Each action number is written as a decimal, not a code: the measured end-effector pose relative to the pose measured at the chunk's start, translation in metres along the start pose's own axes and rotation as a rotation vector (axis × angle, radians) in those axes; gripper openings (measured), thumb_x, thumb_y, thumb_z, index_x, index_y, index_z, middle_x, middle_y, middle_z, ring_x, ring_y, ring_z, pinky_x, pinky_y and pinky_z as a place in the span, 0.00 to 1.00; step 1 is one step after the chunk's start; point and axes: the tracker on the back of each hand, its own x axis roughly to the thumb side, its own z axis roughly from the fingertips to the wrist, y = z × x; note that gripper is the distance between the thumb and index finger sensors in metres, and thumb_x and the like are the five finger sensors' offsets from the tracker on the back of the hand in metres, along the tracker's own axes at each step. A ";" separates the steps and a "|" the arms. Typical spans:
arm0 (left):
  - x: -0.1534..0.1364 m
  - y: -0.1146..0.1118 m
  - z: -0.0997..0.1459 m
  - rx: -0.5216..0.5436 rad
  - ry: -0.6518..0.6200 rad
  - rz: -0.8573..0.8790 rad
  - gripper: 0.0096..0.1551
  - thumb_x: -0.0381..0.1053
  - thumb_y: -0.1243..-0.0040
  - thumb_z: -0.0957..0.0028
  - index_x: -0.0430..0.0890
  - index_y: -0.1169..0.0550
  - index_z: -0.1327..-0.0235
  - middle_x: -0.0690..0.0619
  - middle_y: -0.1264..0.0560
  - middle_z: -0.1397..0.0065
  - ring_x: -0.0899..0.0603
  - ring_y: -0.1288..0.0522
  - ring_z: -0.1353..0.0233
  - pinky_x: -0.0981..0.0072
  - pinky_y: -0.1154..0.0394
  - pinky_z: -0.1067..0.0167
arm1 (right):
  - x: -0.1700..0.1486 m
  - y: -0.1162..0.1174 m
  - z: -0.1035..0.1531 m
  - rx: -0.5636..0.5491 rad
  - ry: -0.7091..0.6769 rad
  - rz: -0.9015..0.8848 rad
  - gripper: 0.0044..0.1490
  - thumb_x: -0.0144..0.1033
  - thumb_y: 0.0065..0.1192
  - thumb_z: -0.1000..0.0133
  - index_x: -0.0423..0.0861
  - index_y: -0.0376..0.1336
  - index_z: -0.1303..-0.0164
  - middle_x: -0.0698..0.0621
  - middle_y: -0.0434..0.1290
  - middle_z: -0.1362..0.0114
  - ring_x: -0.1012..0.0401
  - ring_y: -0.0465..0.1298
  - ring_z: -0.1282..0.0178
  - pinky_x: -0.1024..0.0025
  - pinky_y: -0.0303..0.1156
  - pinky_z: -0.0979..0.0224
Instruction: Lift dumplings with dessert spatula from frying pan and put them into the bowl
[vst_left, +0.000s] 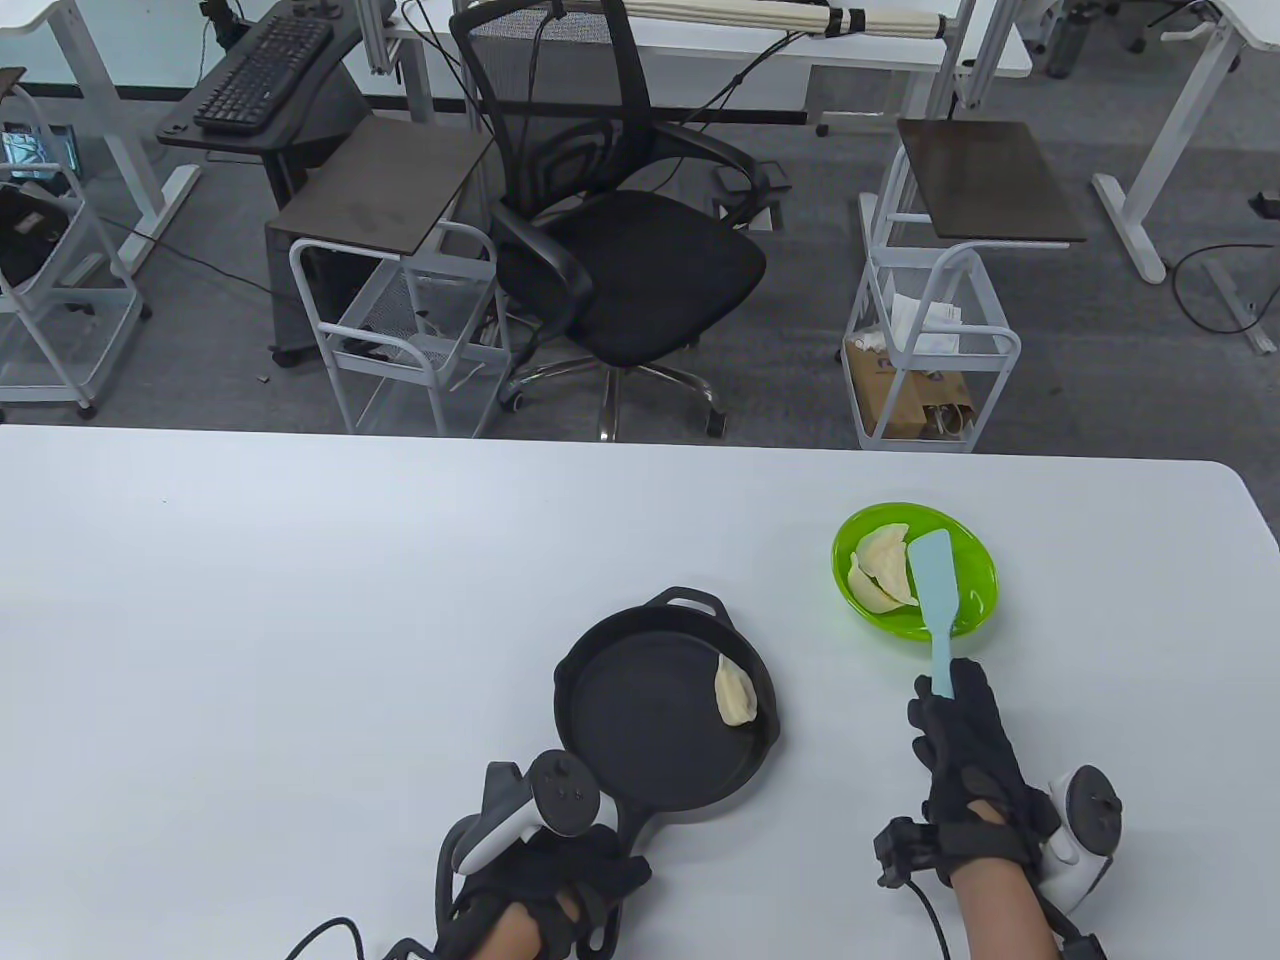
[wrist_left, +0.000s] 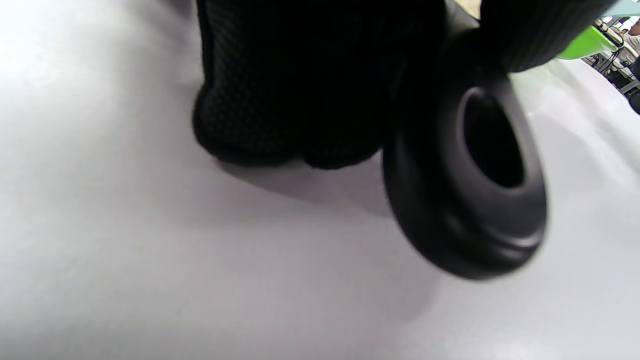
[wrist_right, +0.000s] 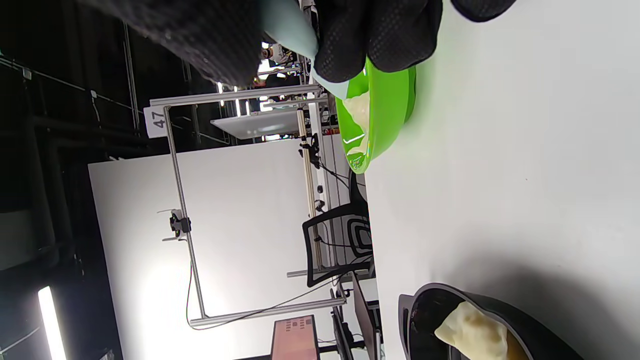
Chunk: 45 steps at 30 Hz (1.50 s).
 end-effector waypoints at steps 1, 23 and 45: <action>0.000 0.000 0.000 -0.001 0.000 -0.001 0.38 0.75 0.44 0.52 0.55 0.22 0.35 0.56 0.10 0.55 0.45 0.14 0.56 0.39 0.52 0.23 | 0.001 0.002 0.001 0.008 -0.006 -0.001 0.40 0.39 0.60 0.36 0.49 0.47 0.16 0.34 0.53 0.16 0.32 0.55 0.20 0.30 0.45 0.21; 0.000 0.000 -0.001 -0.005 0.000 0.002 0.38 0.75 0.44 0.52 0.55 0.22 0.35 0.57 0.10 0.55 0.46 0.14 0.56 0.40 0.52 0.23 | 0.042 0.029 0.023 0.099 -0.234 0.394 0.37 0.35 0.58 0.38 0.39 0.51 0.19 0.33 0.65 0.23 0.33 0.65 0.28 0.31 0.53 0.23; -0.001 0.000 -0.001 -0.005 0.000 0.002 0.38 0.75 0.44 0.52 0.55 0.22 0.35 0.56 0.10 0.55 0.46 0.14 0.56 0.40 0.52 0.23 | 0.072 0.037 0.042 -0.045 -0.517 0.930 0.27 0.39 0.75 0.42 0.42 0.70 0.36 0.40 0.81 0.42 0.39 0.77 0.43 0.33 0.61 0.27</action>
